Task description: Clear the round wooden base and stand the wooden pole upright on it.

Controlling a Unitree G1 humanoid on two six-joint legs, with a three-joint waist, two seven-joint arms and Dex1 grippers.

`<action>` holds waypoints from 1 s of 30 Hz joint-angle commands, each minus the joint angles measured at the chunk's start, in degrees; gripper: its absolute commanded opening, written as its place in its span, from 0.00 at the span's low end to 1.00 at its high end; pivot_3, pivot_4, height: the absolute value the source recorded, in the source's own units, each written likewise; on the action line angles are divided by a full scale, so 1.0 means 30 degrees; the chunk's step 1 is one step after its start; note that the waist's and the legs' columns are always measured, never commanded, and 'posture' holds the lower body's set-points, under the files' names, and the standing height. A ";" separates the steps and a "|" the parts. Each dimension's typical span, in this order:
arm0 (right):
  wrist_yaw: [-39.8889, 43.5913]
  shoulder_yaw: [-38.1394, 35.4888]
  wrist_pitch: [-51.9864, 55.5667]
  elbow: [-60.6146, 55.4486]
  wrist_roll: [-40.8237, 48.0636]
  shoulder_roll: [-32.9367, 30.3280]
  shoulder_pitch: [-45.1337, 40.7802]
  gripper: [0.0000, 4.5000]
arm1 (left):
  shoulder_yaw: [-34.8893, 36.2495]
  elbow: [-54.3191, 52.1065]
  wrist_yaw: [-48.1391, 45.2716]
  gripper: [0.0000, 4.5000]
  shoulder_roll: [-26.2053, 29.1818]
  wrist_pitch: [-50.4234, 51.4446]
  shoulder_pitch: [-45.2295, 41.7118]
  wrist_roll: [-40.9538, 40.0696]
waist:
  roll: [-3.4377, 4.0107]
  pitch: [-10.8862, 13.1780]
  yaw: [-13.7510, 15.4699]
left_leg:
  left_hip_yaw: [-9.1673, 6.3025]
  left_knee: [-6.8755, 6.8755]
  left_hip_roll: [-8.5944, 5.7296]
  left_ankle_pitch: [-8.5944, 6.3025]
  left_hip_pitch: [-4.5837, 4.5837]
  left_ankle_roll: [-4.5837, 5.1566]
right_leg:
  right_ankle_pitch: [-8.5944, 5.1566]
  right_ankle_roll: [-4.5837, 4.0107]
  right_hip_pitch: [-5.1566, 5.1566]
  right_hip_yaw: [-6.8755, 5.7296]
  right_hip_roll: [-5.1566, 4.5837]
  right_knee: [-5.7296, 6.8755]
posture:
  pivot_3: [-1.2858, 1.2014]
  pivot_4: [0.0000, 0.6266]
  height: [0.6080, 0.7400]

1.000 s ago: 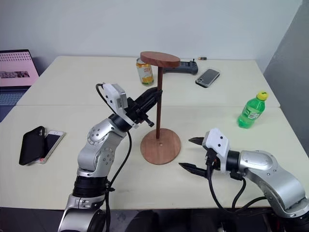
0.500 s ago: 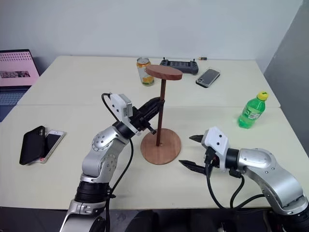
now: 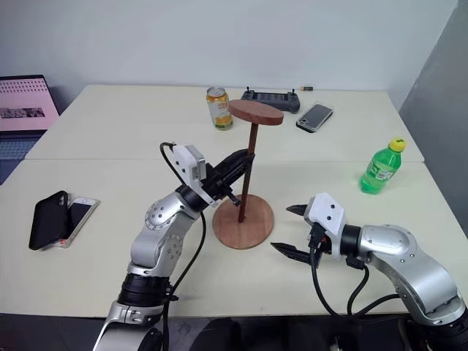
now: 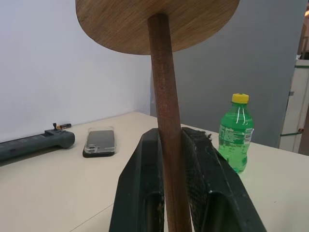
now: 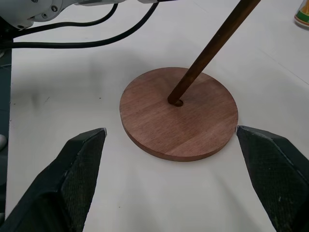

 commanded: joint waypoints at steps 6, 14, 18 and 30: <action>0.0379 -0.0653 0.0301 -0.1090 0.1158 -0.0056 -0.0115 1.00 | 0.3609 -0.1380 0.3120 0.06 0.2000 0.5358 -0.1117 -0.2382 | 0.0000 0.0000 -0.0059 | -0.0013 -0.0002 0.0009 -0.0003 0.0007 0.0004 | 0.0000 0.0000 -0.0001 -0.0002 0.0010 0.0007 | 0.52 0.24 1.00; 0.1125 -0.0504 0.0649 -0.0515 0.2407 0.0129 -0.1289 1.00 | 0.6040 -0.1100 0.3986 0.06 0.7531 1.7226 -0.0981 -0.5891 | 0.0000 0.0001 -0.0102 | -0.0039 -0.0008 0.0007 0.0001 0.0005 -0.0003 | -0.0004 0.0005 -0.0006 -0.0021 0.0013 0.0004 | 0.52 0.24 1.00; 0.1207 -0.0237 0.0707 -0.0216 0.2565 0.0310 -0.1790 1.00 | 0.6410 -0.0814 0.3972 0.06 0.8320 2.0223 -0.0696 -0.6730 | -0.0009 0.0003 -0.0038 | -0.0047 -0.0006 0.0004 0.0008 -0.0001 -0.0016 | -0.0004 0.0006 -0.0004 -0.0022 0.0008 -0.0005 | 0.52 0.24 1.00; 0.1327 -0.0068 0.0470 -0.0264 0.2400 0.0317 -0.1652 1.00 | 0.6683 -0.0438 0.4976 0.06 0.7721 2.2586 0.0339 -0.6287 | -0.0017 0.0002 -0.0043 | -0.0045 -0.0013 0.0003 0.0034 0.0006 -0.0064 | -0.0003 0.0002 -0.0010 -0.0010 -0.0003 0.0006 | 0.52 0.24 1.00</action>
